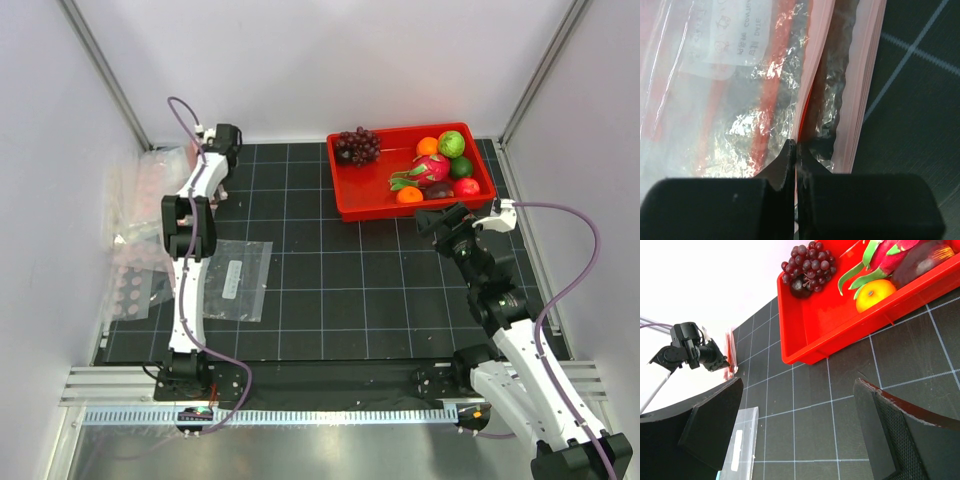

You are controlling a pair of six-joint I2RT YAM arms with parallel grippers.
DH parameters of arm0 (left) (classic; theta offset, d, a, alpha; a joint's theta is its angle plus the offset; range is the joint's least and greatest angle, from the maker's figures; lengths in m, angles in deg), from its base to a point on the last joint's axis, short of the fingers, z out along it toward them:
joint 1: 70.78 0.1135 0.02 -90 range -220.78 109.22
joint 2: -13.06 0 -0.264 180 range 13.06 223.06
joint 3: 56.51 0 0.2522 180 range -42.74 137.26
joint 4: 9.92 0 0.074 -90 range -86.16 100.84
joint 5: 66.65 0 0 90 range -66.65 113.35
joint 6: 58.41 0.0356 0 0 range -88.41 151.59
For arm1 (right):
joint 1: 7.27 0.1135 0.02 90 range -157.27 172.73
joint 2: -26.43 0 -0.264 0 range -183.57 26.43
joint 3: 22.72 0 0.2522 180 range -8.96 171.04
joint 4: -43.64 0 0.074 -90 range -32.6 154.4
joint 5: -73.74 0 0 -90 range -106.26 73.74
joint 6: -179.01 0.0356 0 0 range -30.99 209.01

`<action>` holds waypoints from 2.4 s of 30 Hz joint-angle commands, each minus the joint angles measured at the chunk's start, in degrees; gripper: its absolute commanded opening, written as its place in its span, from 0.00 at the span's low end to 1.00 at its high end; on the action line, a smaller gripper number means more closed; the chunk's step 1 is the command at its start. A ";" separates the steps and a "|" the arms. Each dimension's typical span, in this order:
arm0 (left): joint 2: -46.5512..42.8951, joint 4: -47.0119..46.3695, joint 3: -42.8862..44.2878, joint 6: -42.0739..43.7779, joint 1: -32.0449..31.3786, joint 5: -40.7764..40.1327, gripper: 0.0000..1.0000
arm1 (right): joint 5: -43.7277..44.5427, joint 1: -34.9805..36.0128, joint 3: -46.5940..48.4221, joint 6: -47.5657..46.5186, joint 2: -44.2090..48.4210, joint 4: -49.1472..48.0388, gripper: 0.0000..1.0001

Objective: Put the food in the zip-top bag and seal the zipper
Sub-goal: Pick up the zipper food storage bag at the corner of the board.

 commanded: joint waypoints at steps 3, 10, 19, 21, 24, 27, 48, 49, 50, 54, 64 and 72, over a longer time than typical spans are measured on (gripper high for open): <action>-10.73 0.69 -3.20 -1.72 -0.30 -1.11 0.00 | 0.30 -0.07 1.31 -0.15 0.31 -1.87 1.00; -20.40 5.87 -3.37 -0.67 -3.02 -0.75 0.00 | 0.13 -0.07 1.13 -0.33 -0.56 -2.31 1.00; -36.65 6.42 -18.03 -7.50 -12.33 4.34 0.00 | -1.10 -0.07 1.48 -1.65 -4.51 -3.37 0.99; -41.92 3.00 -22.71 -9.44 -16.46 4.08 0.00 | -1.54 -0.07 1.22 -1.82 -5.39 -4.07 0.98; -47.55 -4.19 -35.24 -13.57 -21.29 4.08 0.00 | -3.73 -0.07 0.61 -2.00 -7.41 -6.60 0.95; -54.23 -14.45 -49.21 -17.18 -26.12 5.40 0.00 | -9.26 -0.07 -0.62 -2.17 -9.44 -10.12 0.92; -72.53 -41.93 -79.84 -12.26 -41.78 20.07 0.00 | -18.85 10.30 -0.62 0.11 -30.62 -26.57 0.62; -72.18 -41.93 -79.93 -12.53 -42.04 20.43 0.00 | -19.03 10.30 -0.62 0.11 -30.80 -26.83 0.62; -72.00 -41.93 -79.67 -13.22 -42.74 20.95 0.01 | -18.94 10.30 -0.62 0.11 -30.89 -26.92 0.62; -70.33 -41.93 -78.52 -13.41 -45.29 21.66 0.00 | -17.63 10.30 -1.32 -0.42 -28.96 -27.01 0.63; -65.76 -41.93 -76.33 -12.36 -49.25 19.82 0.02 | -7.87 10.30 -5.63 -1.56 -18.42 -25.26 0.65; -63.65 -41.84 -74.74 -11.65 -51.89 18.15 0.02 | -6.29 10.30 -4.06 -1.91 -20.68 -22.88 0.61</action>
